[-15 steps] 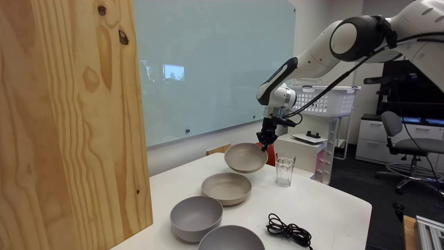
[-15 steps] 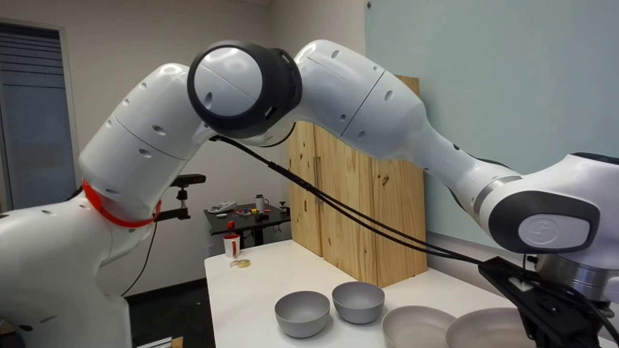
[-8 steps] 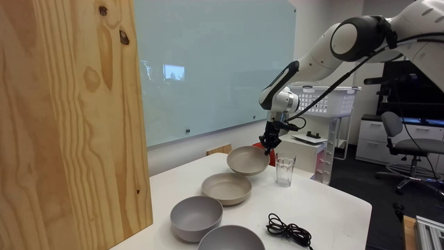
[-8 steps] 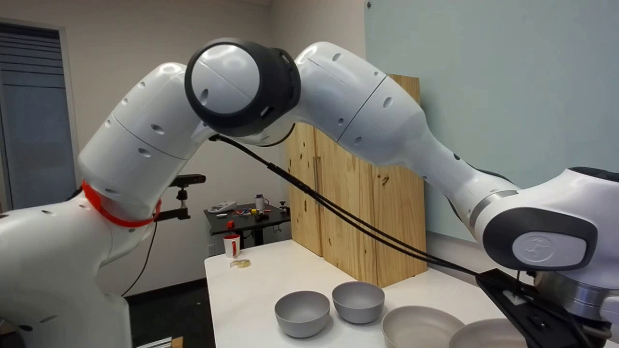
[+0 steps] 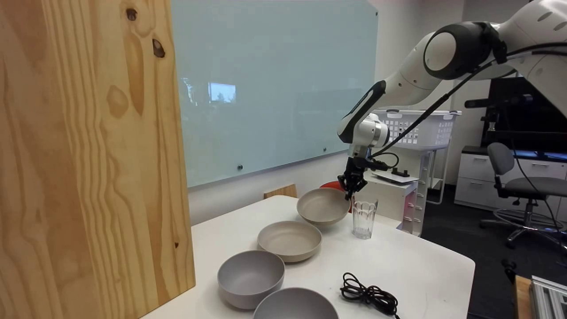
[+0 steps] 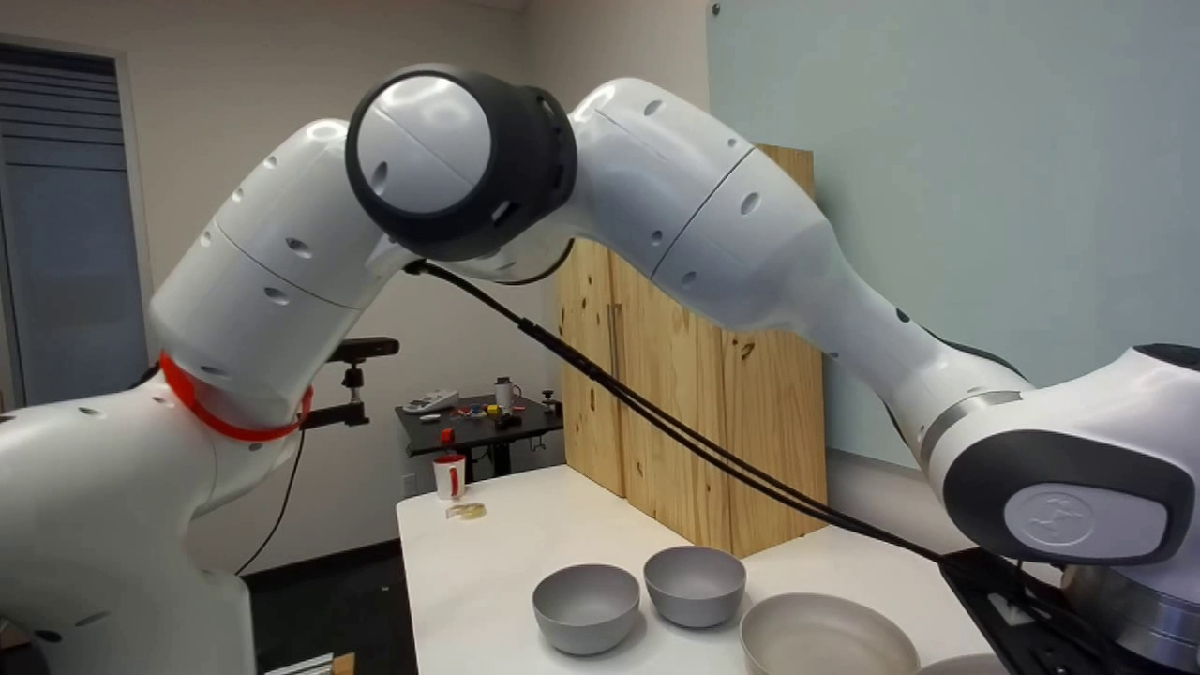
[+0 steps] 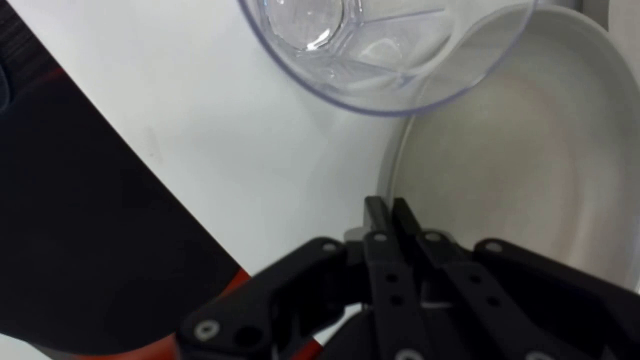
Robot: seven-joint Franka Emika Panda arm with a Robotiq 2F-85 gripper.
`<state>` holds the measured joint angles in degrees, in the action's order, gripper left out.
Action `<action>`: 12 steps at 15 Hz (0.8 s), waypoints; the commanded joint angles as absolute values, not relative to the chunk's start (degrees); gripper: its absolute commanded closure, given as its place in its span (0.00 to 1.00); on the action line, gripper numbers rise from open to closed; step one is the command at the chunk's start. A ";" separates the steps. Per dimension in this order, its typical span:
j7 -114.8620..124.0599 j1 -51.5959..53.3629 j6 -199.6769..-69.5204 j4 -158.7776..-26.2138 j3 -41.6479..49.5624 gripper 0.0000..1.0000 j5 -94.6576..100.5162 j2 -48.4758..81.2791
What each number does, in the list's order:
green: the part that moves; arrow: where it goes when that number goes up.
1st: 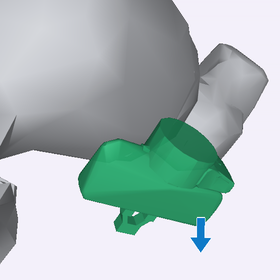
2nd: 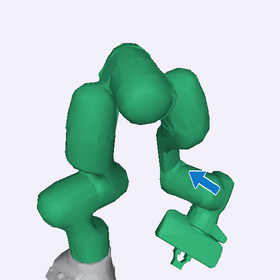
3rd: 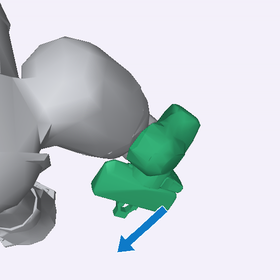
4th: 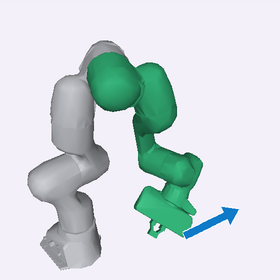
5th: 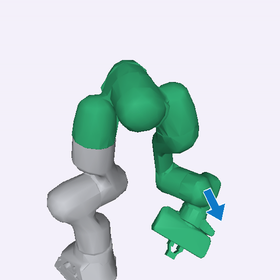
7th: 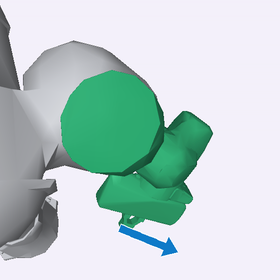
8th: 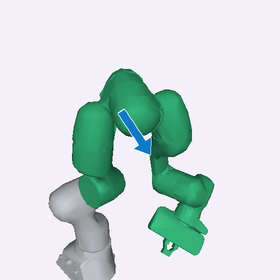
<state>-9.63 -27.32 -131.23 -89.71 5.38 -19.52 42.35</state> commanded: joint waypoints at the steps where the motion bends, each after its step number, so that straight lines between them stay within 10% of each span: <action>1: -8.34 -27.53 -133.52 -93.18 5.61 0.99 -20.96 40.80; 12: 3.45 -23.78 -138.54 -99.97 6.22 0.99 -22.46 38.82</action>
<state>0.65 -25.80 -136.35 -95.31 5.73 -21.22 41.53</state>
